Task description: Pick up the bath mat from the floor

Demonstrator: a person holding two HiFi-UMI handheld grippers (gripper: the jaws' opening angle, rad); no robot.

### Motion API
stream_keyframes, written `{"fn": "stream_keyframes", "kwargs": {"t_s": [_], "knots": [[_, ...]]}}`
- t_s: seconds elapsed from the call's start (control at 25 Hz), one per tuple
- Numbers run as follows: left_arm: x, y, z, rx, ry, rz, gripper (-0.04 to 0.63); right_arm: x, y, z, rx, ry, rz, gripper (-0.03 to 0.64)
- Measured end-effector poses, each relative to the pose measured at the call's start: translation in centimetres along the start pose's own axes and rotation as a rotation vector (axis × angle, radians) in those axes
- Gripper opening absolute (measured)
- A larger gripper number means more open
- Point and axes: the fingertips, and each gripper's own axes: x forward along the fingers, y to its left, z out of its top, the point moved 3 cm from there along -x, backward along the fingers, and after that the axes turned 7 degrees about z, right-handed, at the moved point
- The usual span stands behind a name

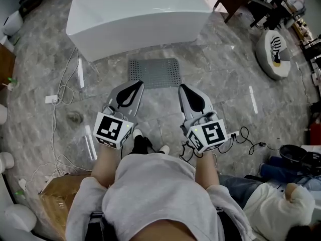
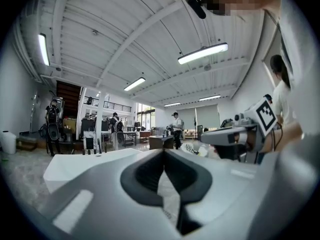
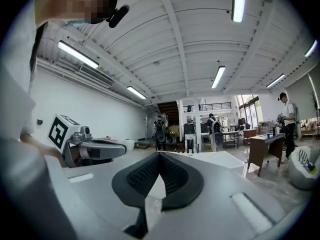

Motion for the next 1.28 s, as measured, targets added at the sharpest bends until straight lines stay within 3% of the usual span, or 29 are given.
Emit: {"fn": "stream_keyframes", "kwargs": {"t_s": [0.64,0.96,1.28], "knots": [[4.6,6.7,-1.3,0.06,0.008,-0.036,0.002,6.3,-2.1,-0.7,0.05,-0.015,-0.079,-0.002],[6.6,8.8,-2.1,0.029,0.016,-0.038,0.002,7.8,-3.4,-1.4,0.041,0.009,-0.102,-0.002],[10.8,9.6,-2.1,0.024,0.023,0.001,0.0,9.6,-8.1,-0.9,0.022,0.013,-0.097,-0.002]]}}
